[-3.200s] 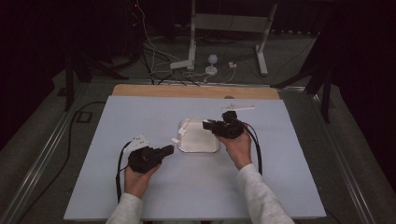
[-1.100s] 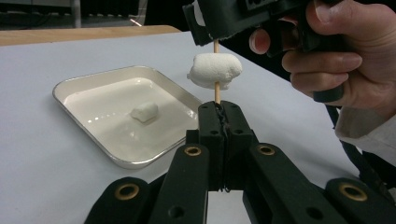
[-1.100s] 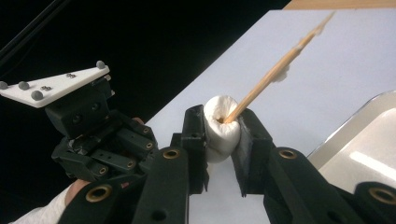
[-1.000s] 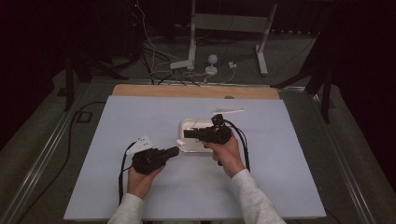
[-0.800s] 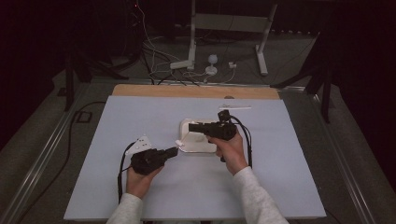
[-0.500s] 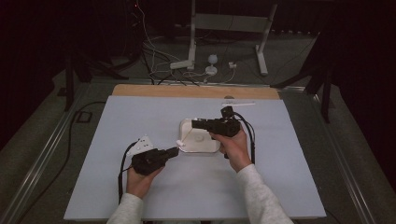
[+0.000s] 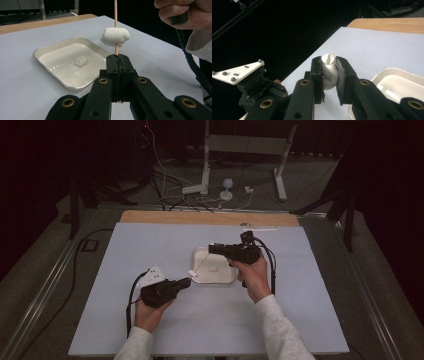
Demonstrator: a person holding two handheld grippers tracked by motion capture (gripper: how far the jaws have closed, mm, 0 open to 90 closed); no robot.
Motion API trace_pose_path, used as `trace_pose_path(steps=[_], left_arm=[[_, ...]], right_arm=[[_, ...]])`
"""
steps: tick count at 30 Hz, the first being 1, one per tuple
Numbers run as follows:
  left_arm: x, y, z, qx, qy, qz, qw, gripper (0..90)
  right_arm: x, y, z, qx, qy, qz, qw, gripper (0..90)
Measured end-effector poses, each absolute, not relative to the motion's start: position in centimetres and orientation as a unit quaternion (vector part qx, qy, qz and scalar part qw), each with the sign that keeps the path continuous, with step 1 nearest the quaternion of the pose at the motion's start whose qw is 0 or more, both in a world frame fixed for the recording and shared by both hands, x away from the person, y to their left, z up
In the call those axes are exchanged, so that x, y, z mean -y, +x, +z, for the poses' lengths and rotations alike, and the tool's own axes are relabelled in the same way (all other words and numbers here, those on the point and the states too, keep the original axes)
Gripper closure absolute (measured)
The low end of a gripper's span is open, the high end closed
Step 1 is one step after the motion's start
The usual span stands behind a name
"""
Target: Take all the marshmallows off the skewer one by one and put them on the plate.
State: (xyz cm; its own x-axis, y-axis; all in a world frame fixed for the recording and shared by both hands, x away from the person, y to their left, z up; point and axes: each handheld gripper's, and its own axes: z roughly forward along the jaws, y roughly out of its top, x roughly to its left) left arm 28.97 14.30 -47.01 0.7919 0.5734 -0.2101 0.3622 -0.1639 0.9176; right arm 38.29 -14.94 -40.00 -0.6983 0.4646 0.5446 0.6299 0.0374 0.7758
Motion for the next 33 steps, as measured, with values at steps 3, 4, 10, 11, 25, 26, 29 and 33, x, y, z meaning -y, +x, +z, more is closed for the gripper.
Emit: trace_pose_path(steps=[3, 4, 10, 11, 25, 26, 29, 33], left_arm=[[-14.4, 29.0, -47.0, -0.307, 0.759, 0.098, 0.566, 90.0], [-14.4, 29.0, -47.0, -0.307, 0.76, 0.099, 0.564, 90.0], [-14.5, 28.9, -47.1, -0.31, 0.773, 0.112, 0.543, 90.0], [-14.6, 28.9, -47.4, -0.314, 0.773, 0.11, 0.54, 90.0], [-15.1, 29.2, -47.5, -0.349, 0.742, 0.104, 0.563, 90.0], [-15.1, 29.3, -47.6, -0.351, 0.742, 0.105, 0.562, 90.0], [-15.2, 29.4, -47.7, -0.354, 0.74, 0.105, 0.562, 90.0], [-15.1, 29.4, -47.6, -0.356, 0.74, 0.107, 0.561, 90.0]], right_arm=[[15.1, 38.4, -39.9, 0.712, -0.385, -0.583, 0.072, 77.7], [15.2, 38.4, -39.9, 0.712, -0.385, -0.583, 0.072, 77.7], [15.7, 38.6, -39.7, 0.703, -0.394, -0.589, 0.061, 78.7], [16.2, 38.6, -39.6, 0.692, -0.4, -0.599, 0.059, 78.8], [16.6, 38.3, -41.7, 0.753, -0.408, -0.515, -0.026, 76.2], [16.5, 38.3, -42.1, 0.757, -0.409, -0.509, -0.027, 76.1], [16.1, 38.3, -43.0, 0.77, -0.412, -0.485, -0.042, 75.7], [15.4, 38.5, -44.3, 0.788, -0.416, -0.451, -0.056, 74.6]])
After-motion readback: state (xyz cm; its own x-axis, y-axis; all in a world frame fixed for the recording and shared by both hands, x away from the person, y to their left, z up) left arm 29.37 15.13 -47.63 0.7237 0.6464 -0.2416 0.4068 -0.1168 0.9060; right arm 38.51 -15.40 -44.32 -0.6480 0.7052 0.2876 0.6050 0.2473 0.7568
